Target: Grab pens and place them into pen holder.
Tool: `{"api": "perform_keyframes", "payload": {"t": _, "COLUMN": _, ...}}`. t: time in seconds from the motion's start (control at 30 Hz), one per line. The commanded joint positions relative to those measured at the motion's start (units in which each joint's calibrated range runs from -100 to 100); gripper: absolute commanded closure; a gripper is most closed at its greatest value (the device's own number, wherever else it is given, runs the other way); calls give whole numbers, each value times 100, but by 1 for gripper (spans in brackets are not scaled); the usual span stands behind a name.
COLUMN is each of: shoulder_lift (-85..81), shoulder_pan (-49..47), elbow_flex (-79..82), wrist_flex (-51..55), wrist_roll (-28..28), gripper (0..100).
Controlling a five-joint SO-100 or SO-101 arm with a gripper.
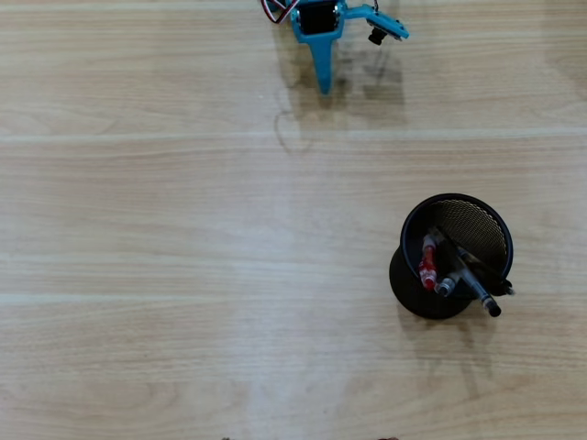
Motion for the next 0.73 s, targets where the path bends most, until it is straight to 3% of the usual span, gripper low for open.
{"api": "perform_keyframes", "payload": {"t": 0.0, "shoulder_lift": -68, "shoulder_pan": 222, "elbow_flex": -299, "wrist_flex": 859, "wrist_roll": 35, "gripper": 93}}
{"api": "perform_keyframes", "payload": {"t": 0.7, "shoulder_lift": -68, "shoulder_pan": 238, "elbow_flex": -326, "wrist_flex": 1074, "wrist_roll": 129, "gripper": 93}}
